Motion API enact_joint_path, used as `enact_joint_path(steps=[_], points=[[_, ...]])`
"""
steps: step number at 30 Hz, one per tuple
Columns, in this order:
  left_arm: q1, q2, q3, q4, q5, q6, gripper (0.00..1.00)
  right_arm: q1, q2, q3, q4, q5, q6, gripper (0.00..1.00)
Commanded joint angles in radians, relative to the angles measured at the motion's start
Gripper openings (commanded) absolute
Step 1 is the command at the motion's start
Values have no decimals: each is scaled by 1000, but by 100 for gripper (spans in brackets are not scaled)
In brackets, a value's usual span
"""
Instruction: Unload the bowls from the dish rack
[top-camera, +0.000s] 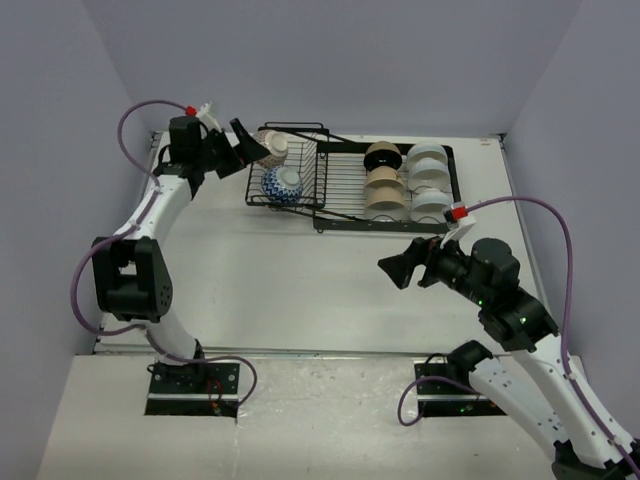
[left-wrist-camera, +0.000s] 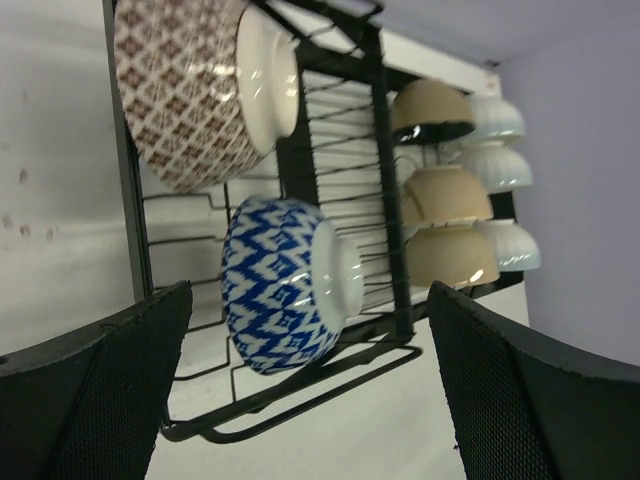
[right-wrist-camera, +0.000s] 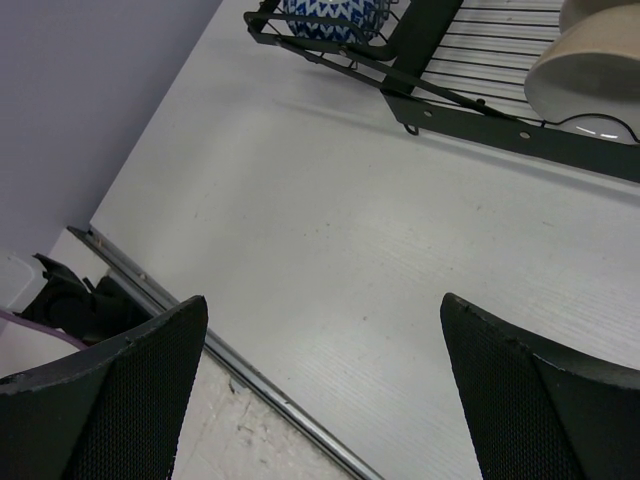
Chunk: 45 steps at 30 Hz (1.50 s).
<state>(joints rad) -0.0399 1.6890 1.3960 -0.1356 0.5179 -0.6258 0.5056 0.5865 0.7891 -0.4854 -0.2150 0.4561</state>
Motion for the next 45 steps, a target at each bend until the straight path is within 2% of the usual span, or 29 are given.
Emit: enact_joint_path(steps=[1,5,20,32,36,45], points=[[-32,28,44,-141,-6,74,100,2,-8,15,10,23,6,99],[-66,60,73,-163,7,89,99,2,-11,10,5,29,4,99],[-124,95,121,-277,-153,120,99,1,-33,-7,-2,40,0,99],[-155,198,219,-329,-179,126,99,2,-47,-21,-9,49,-11,99],[-163,193,218,-338,-226,127,99,2,-48,-17,-15,52,-17,99],[-183,205,241,-355,-217,132,99,1,-48,-22,-12,51,-22,99]])
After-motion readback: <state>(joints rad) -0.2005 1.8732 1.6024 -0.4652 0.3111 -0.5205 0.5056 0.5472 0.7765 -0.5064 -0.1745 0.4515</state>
